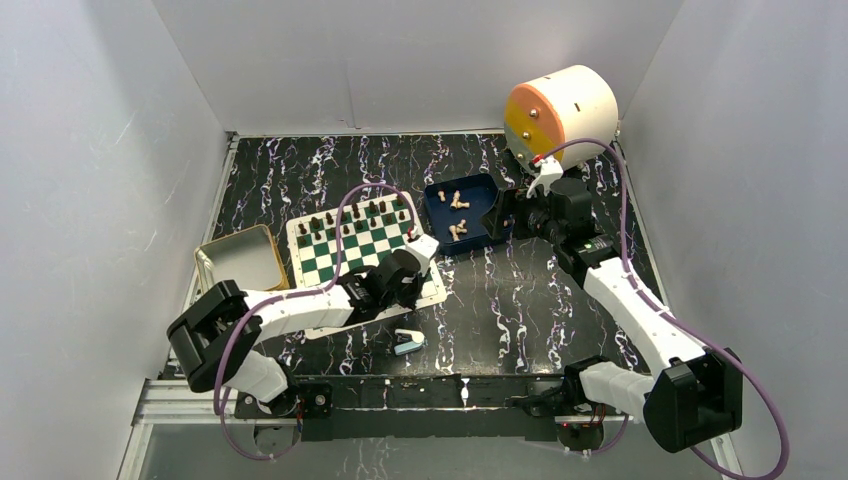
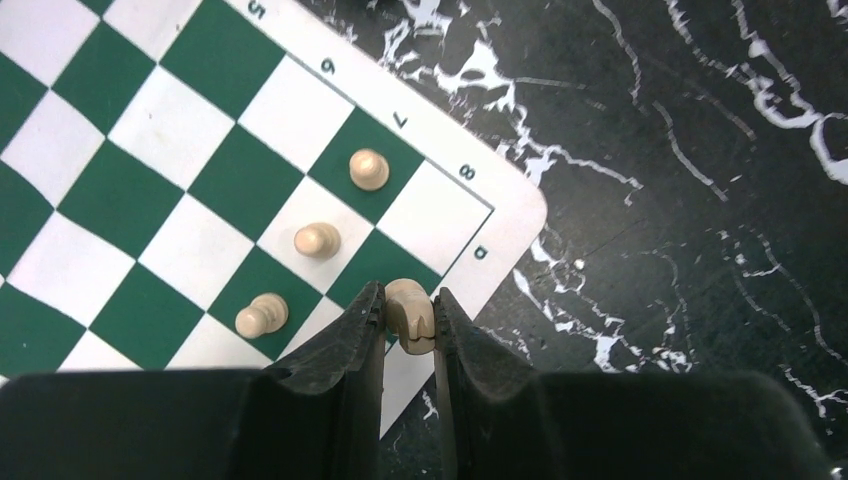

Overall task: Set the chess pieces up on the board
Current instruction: Place the chess piece on the chessboard.

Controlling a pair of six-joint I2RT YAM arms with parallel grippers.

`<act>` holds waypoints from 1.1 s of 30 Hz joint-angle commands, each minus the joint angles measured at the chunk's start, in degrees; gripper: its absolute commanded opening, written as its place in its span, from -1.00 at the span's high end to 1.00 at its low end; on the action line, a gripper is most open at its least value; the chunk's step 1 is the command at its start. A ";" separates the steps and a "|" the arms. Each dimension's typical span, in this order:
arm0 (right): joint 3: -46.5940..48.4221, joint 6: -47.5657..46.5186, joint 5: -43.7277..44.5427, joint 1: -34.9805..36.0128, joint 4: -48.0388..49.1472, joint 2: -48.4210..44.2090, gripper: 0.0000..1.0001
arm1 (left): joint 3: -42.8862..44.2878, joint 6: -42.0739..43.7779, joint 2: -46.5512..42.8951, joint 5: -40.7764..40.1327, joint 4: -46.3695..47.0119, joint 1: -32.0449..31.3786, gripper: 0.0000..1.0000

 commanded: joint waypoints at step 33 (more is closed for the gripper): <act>-0.45 -1.33 -0.06 -0.49 5.64 -2.93 -0.97 | -2.17 -4.22 3.70 -4.69 3.76 0.80 0.80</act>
